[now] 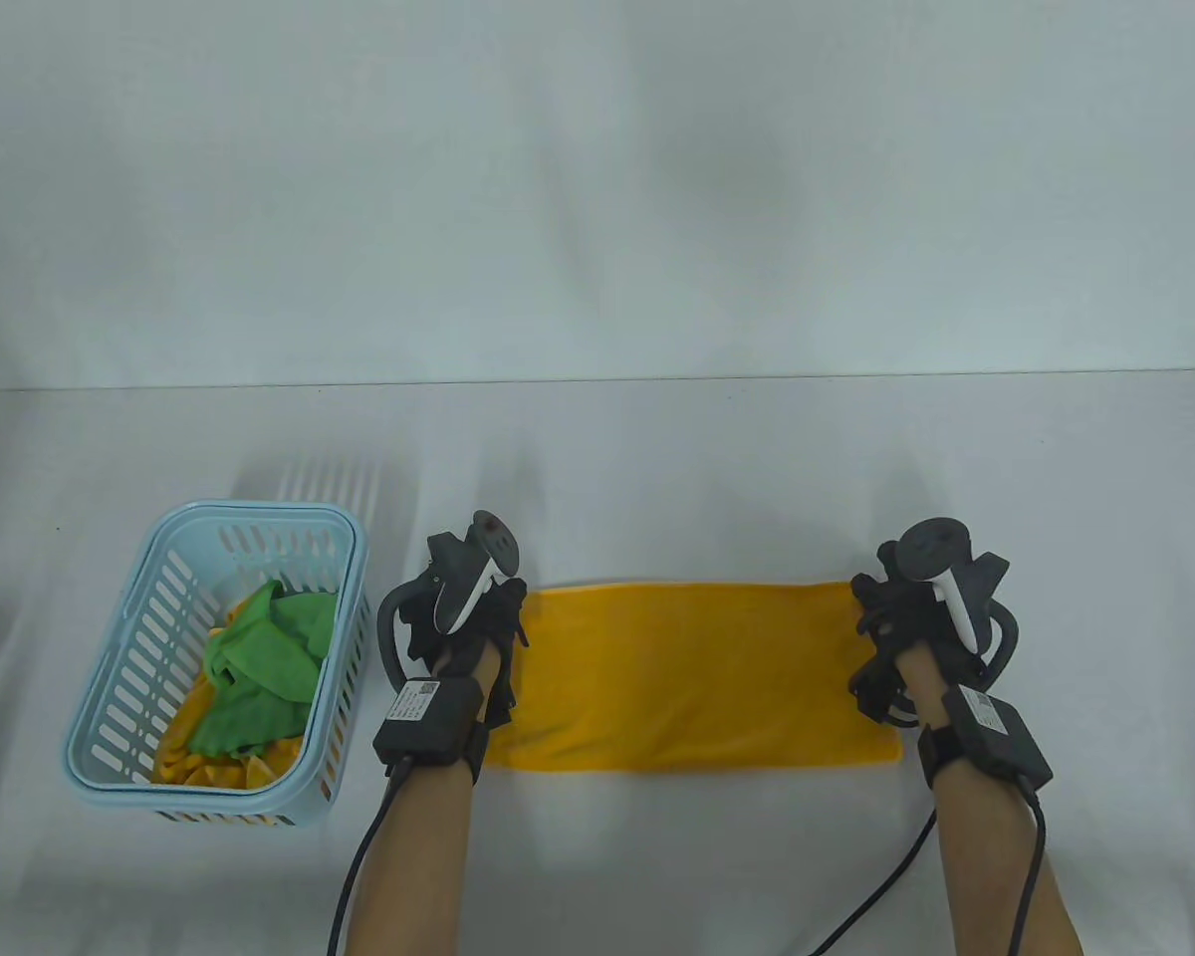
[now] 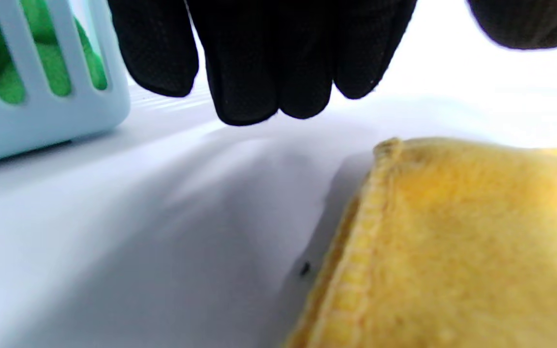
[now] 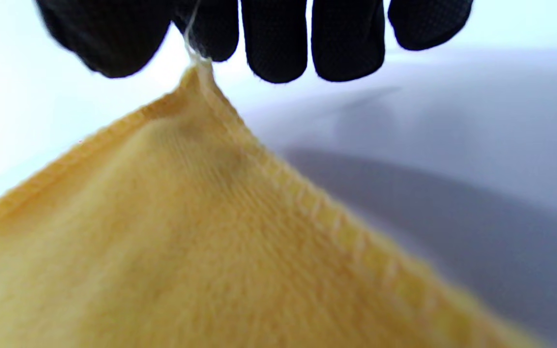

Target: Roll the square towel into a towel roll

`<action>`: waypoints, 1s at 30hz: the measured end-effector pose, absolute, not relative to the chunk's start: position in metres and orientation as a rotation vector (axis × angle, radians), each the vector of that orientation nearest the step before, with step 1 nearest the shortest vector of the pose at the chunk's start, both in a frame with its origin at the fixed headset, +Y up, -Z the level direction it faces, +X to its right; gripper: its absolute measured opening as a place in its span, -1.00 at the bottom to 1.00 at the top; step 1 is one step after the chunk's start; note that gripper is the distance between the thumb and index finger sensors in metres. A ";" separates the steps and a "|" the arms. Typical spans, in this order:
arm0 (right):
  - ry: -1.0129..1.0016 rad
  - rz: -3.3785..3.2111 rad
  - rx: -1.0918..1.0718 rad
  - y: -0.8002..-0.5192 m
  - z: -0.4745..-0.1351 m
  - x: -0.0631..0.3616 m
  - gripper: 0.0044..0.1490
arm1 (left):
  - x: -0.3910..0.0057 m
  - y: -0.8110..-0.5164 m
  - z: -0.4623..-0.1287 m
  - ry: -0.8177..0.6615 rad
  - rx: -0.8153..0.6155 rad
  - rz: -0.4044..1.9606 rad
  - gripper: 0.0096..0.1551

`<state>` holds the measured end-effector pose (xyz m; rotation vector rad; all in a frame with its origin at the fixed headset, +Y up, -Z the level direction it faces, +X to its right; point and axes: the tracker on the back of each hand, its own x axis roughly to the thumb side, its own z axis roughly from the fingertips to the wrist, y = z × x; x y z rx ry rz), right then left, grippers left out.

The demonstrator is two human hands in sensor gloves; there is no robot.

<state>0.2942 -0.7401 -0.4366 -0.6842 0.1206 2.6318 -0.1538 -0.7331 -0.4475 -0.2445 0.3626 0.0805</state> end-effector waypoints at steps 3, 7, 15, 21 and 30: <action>0.113 2.652 -0.662 -0.729 -0.433 0.293 -0.09 | -0.147 -0.723 -0.443 0.326 -0.222 0.081 -0.09; 0.085 2.680 -0.604 -0.711 -0.429 0.284 -0.04 | -0.139 -0.706 -0.431 0.257 -0.183 0.108 -0.07; 0.002 2.772 -0.339 -0.671 -0.413 0.240 0.03 | -0.140 -0.667 -0.393 0.115 -0.079 0.123 -0.02; -0.029 2.801 -0.122 -0.651 -0.394 0.195 0.04 | -0.154 -0.649 -0.355 0.047 -0.015 0.126 0.01; 0.024 2.757 0.216 -0.639 -0.355 0.115 0.00 | -0.174 -0.635 -0.307 -0.017 0.125 0.194 0.01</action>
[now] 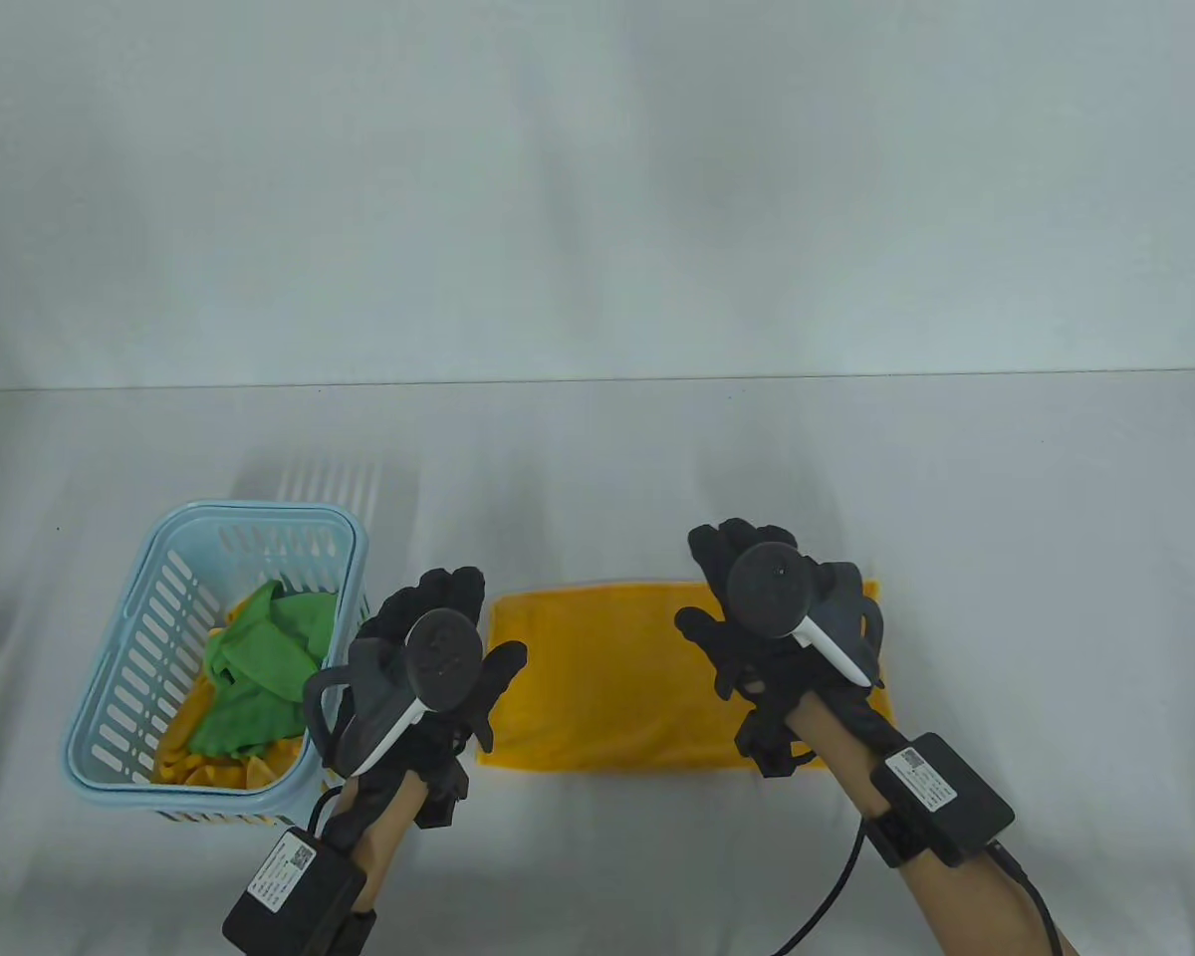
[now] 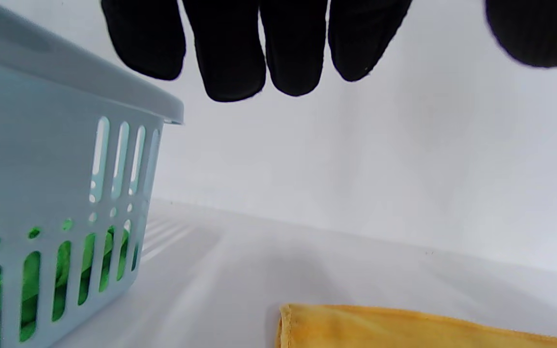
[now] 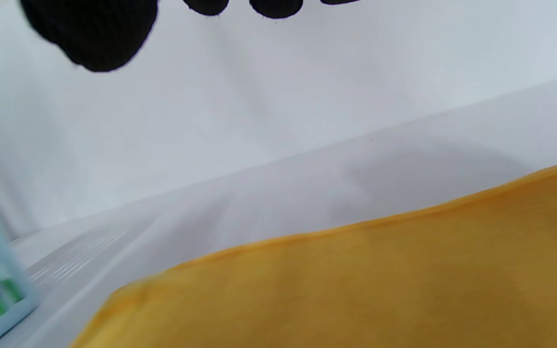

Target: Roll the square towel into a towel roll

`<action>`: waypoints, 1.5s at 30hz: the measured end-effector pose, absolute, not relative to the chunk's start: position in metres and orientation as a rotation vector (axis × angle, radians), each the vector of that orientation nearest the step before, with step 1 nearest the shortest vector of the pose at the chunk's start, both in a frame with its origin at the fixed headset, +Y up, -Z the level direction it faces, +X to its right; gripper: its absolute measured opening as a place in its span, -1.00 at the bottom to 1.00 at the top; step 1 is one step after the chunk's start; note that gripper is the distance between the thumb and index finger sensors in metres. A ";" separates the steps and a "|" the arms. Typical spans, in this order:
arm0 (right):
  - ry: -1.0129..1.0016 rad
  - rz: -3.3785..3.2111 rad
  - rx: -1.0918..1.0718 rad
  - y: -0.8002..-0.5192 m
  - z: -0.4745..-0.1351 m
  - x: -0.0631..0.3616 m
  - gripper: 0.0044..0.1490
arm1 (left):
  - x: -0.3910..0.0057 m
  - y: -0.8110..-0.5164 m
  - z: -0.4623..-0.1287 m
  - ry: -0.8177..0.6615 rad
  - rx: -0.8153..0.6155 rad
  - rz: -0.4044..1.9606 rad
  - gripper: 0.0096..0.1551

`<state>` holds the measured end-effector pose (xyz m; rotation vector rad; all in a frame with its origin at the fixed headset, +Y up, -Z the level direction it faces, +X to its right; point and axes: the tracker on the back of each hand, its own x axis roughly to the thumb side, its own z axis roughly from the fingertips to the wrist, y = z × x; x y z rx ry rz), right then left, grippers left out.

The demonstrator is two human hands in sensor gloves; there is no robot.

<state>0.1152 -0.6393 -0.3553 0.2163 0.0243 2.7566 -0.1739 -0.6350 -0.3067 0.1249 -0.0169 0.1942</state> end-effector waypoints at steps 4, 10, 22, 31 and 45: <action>0.078 2.746 0.340 -0.647 -0.340 0.081 0.00 | -0.181 -0.632 -0.298 -0.035 0.149 0.234 0.01; 0.271 2.721 0.480 -0.679 -0.324 0.031 -0.02 | -0.188 -0.622 -0.287 -0.040 0.198 0.267 0.00; 0.570 2.751 0.567 -0.738 -0.320 -0.039 -0.15 | -0.192 -0.620 -0.286 -0.049 0.208 0.292 -0.01; 0.525 2.888 0.541 -0.757 -0.324 -0.065 -0.23 | -0.192 -0.623 -0.288 -0.052 0.192 0.291 -0.01; 0.354 2.845 0.423 -0.754 -0.329 -0.061 -0.50 | -0.191 -0.625 -0.288 -0.049 0.182 0.284 -0.01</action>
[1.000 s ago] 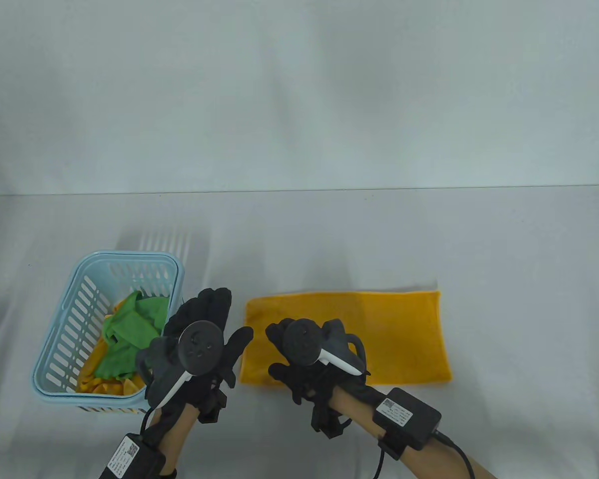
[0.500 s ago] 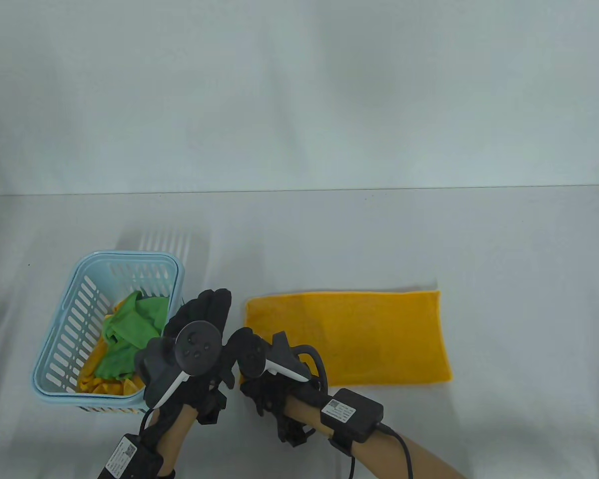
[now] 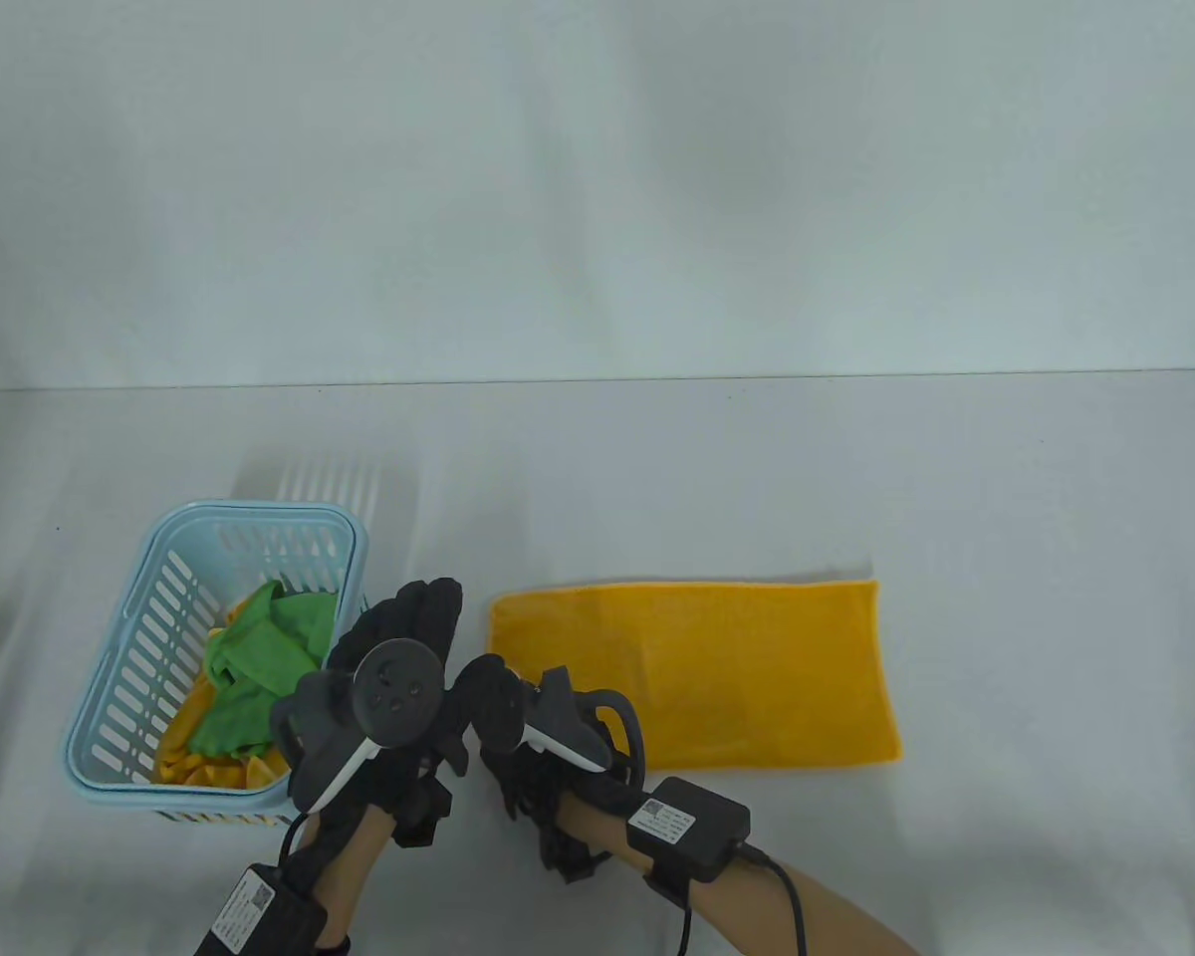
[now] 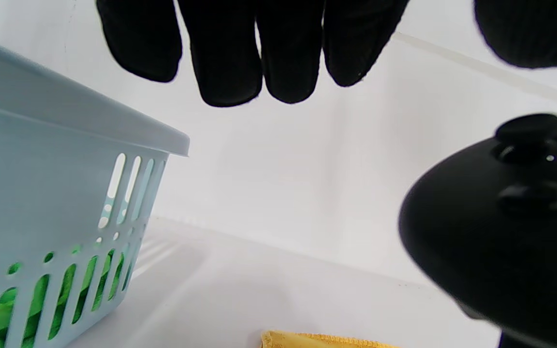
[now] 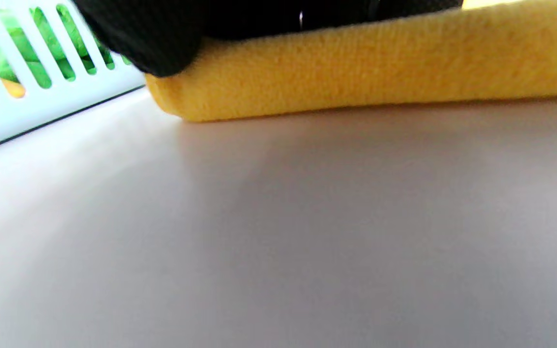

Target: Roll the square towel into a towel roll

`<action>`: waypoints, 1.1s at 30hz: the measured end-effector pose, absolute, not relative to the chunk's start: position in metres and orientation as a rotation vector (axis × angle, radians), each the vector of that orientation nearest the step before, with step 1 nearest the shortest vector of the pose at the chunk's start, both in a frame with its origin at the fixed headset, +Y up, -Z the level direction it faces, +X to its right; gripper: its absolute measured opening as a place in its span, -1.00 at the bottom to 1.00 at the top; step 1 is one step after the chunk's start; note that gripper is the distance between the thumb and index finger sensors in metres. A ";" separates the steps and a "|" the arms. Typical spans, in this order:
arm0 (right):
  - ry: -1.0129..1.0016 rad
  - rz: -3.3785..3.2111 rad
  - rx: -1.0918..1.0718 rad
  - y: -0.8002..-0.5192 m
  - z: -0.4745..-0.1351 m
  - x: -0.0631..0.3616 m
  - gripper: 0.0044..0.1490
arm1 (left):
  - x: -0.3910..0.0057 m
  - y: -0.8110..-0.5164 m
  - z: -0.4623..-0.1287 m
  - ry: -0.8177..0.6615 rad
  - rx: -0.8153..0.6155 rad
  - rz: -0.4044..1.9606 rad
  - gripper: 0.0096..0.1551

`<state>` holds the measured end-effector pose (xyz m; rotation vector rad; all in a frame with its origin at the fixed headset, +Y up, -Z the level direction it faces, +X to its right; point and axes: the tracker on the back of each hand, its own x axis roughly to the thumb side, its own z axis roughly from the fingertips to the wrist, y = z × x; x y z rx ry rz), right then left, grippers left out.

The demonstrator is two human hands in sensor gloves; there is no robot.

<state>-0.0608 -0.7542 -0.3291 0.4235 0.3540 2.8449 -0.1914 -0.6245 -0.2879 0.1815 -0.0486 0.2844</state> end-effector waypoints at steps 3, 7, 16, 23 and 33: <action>0.381 2.809 0.404 -0.753 -0.332 -0.057 -0.51 | -0.193 -0.624 -0.288 -0.045 0.182 0.290 -0.01; 0.466 2.685 0.399 -0.746 -0.336 -0.047 -0.52 | -0.195 -0.625 -0.289 -0.037 0.176 0.303 -0.02; 0.566 2.381 0.262 -0.715 -0.334 0.003 -0.53 | -0.194 -0.624 -0.288 -0.036 0.185 0.293 -0.03; 0.426 2.210 0.171 -0.689 -0.340 0.037 -0.53 | -0.192 -0.627 -0.288 -0.041 0.176 0.285 -0.03; 0.244 2.220 0.175 -0.646 -0.346 0.065 -0.51 | -0.176 -0.639 -0.291 -0.111 0.068 0.297 -0.04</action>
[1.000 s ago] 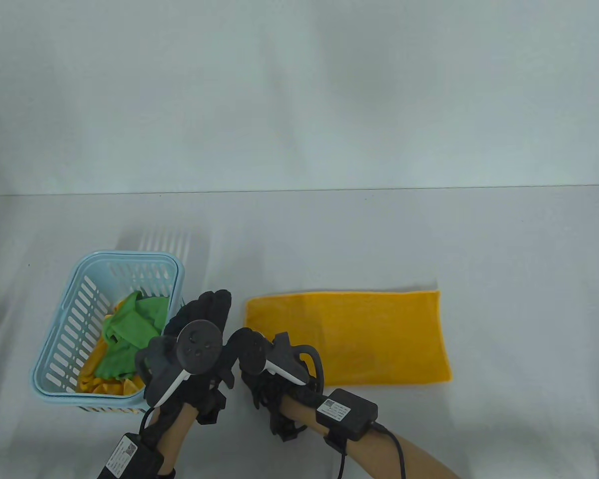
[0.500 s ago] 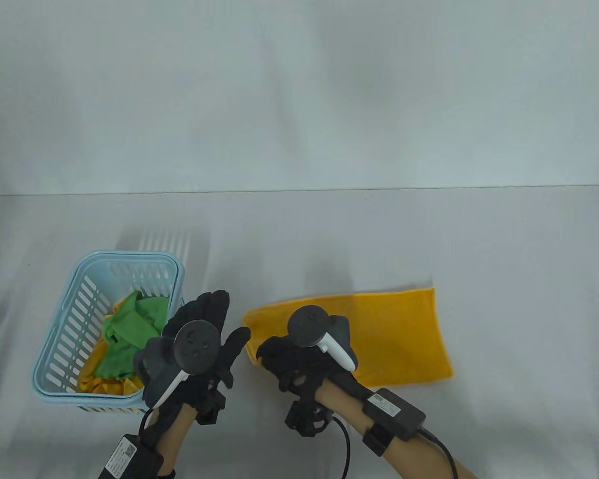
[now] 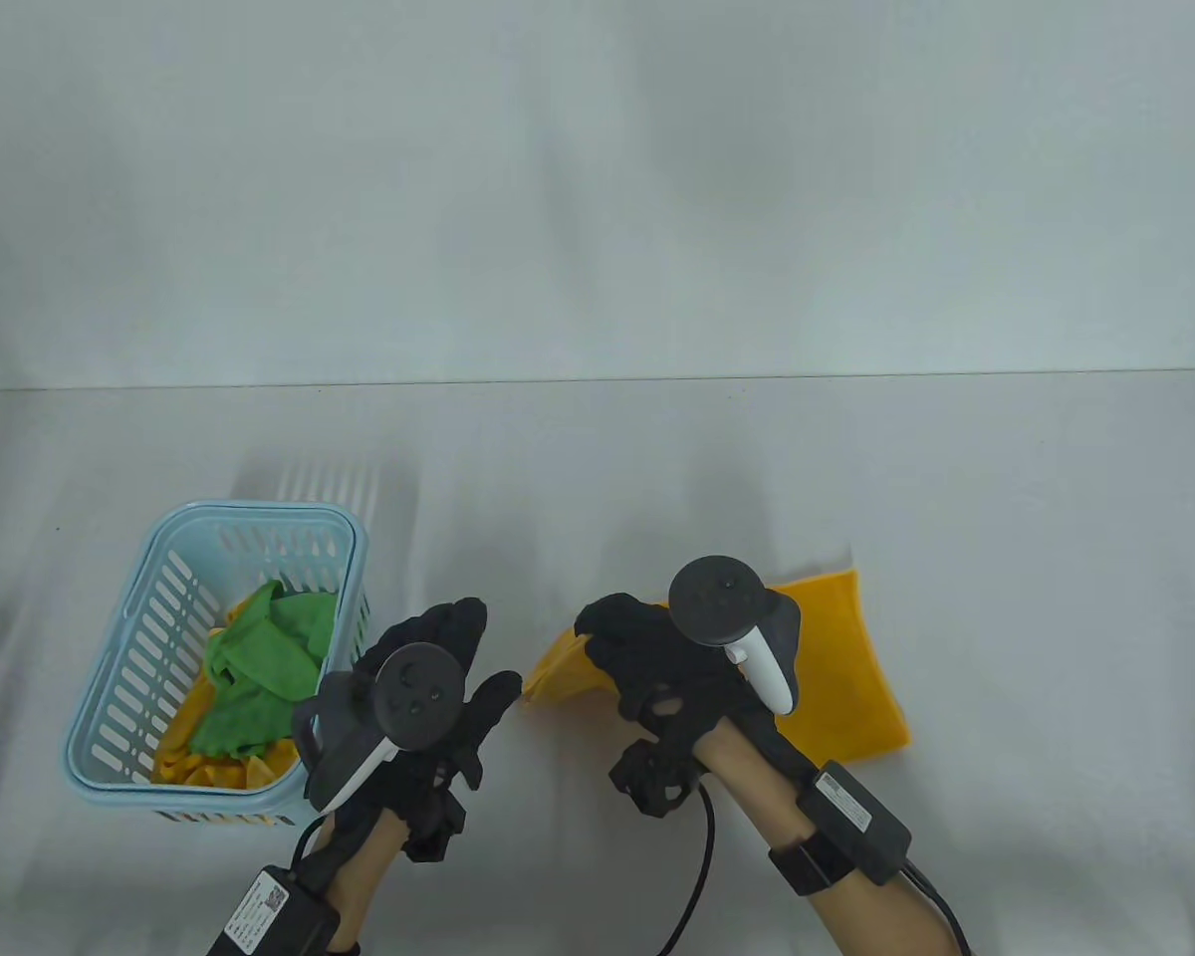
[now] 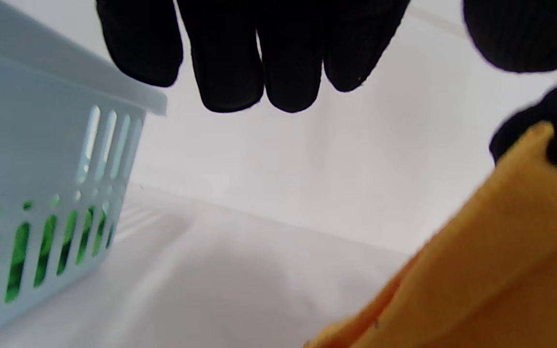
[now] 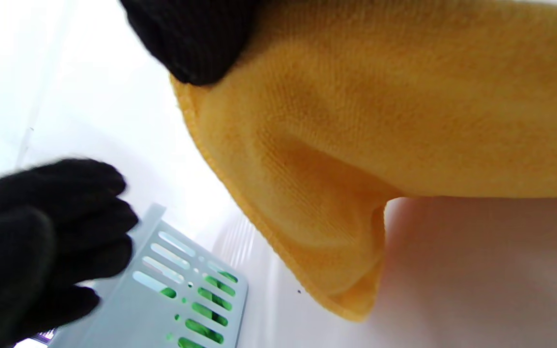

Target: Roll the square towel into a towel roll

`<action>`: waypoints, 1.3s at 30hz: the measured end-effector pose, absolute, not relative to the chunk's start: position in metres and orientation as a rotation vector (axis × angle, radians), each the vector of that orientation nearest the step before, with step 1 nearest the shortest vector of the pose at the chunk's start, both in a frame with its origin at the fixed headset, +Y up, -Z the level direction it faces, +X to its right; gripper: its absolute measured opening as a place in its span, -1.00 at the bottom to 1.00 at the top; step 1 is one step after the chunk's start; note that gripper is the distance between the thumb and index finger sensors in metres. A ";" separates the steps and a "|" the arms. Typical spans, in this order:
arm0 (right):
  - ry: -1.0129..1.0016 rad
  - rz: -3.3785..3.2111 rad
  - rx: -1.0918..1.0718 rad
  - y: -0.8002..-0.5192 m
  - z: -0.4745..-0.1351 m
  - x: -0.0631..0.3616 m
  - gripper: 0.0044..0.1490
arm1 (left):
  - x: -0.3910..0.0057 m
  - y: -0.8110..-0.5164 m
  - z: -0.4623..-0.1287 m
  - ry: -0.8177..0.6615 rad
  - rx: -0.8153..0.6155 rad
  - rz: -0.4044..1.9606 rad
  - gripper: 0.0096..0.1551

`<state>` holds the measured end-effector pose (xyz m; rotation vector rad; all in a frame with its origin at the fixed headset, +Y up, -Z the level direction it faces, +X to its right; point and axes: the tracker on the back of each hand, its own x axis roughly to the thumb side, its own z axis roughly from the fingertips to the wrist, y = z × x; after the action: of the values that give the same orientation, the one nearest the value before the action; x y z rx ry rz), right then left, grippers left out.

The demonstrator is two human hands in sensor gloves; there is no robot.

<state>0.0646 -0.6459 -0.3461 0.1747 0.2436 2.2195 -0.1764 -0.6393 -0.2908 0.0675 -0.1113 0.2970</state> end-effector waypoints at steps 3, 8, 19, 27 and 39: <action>0.217 2.217 0.189 -0.638 -0.345 0.069 -0.51 | -0.170 -0.649 -0.294 -0.141 -0.007 0.307 -0.03; 0.198 2.209 0.221 -0.628 -0.342 0.073 -0.51 | -0.160 -0.668 -0.301 -0.157 -0.130 0.307 0.05; 0.147 2.138 0.239 -0.611 -0.335 0.082 -0.51 | -0.151 -0.693 -0.312 -0.081 -0.223 0.249 -0.01; 0.132 2.089 0.215 -0.607 -0.337 0.092 -0.51 | -0.148 -0.702 -0.318 -0.061 -0.225 0.262 -0.37; 0.112 2.052 0.180 -0.601 -0.341 0.109 -0.49 | -0.156 -0.687 -0.315 -0.075 -0.202 0.434 -0.52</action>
<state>0.1087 -0.6015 -0.3407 0.1800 0.1116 2.0517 -0.1561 -0.6866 -0.3151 -0.2022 -0.0751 0.4340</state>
